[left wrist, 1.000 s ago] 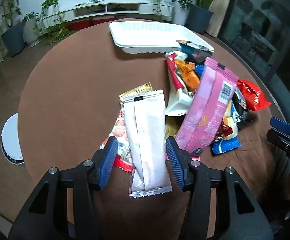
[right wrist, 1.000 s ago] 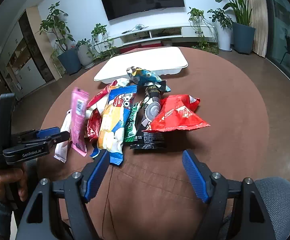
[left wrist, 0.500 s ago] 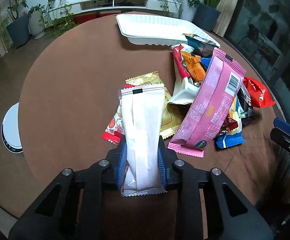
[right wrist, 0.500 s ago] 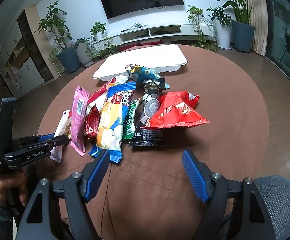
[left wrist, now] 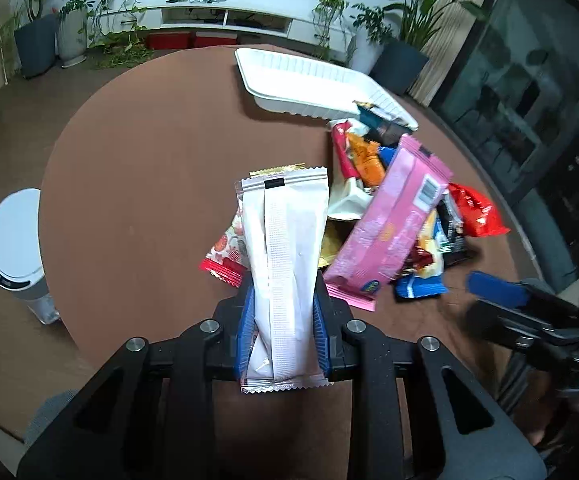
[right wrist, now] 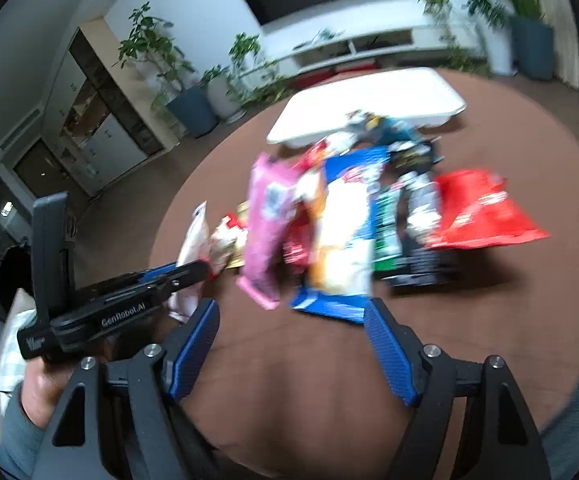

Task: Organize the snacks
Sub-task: 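Lift the white wrapper with the left gripper while the right gripper grasps the pink bar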

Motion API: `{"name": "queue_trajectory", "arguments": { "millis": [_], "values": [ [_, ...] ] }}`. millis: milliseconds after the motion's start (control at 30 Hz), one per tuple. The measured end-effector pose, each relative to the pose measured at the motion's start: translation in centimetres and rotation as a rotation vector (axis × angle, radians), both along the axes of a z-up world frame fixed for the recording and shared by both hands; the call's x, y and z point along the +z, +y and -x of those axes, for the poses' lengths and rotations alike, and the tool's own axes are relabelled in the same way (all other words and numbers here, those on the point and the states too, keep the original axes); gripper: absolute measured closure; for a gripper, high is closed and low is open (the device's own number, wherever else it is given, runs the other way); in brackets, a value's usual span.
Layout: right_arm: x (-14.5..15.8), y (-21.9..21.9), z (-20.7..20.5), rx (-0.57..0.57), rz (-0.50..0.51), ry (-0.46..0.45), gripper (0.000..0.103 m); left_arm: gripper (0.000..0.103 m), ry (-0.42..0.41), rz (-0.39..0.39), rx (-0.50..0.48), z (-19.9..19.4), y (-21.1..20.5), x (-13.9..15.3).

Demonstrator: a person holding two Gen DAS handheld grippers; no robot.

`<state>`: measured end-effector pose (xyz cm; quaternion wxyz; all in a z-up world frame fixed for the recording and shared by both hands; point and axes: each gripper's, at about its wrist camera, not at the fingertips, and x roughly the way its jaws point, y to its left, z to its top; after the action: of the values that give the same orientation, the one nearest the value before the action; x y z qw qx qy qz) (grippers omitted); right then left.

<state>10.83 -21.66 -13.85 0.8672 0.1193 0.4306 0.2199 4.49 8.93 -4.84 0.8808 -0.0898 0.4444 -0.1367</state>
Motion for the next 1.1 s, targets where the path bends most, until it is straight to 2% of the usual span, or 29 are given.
{"name": "queue_trajectory", "arguments": {
  "millis": [200, 400, 533, 600, 700, 767, 933, 1100],
  "values": [
    [0.0, 3.2, -2.3, 0.003, 0.0, -0.007, 0.033, 0.079, -0.021, 0.079, 0.012, 1.1, 1.4, 0.0],
    [-0.8, 3.7, -4.6, -0.043, -0.018, 0.071, 0.038, 0.079, -0.033, 0.126, 0.029, 1.7, 2.8, -0.2],
    [-0.2, 3.9, -5.1, -0.053, -0.077, 0.102, 0.039, 0.079, -0.039, 0.144, 0.03, 2.0, 3.3, -0.4],
    [0.5, 3.9, -5.1, -0.07, -0.086, 0.097, 0.04, 0.079, -0.04, 0.151, 0.032, 2.1, 3.5, -0.4],
    [2.3, 3.9, -4.7, -0.095, -0.058, 0.043, 0.04, 0.079, -0.041, 0.161, 0.037, 2.3, 3.8, -0.5],
    [2.7, 4.5, -4.8, -0.073, -0.036, 0.027, 0.04, 0.079, -0.04, 0.163, 0.039, 2.4, 3.8, -0.5],
    [1.0, 5.5, -6.0, -0.068, 0.002, 0.092, 0.04, 0.079, -0.043, 0.166, 0.042, 2.5, 3.8, -0.5],
    [-0.1, 5.2, -7.4, -0.088, -0.006, 0.13, 0.04, 0.079, -0.04, 0.169, 0.043, 2.3, 3.7, -0.5]
  ]
}}
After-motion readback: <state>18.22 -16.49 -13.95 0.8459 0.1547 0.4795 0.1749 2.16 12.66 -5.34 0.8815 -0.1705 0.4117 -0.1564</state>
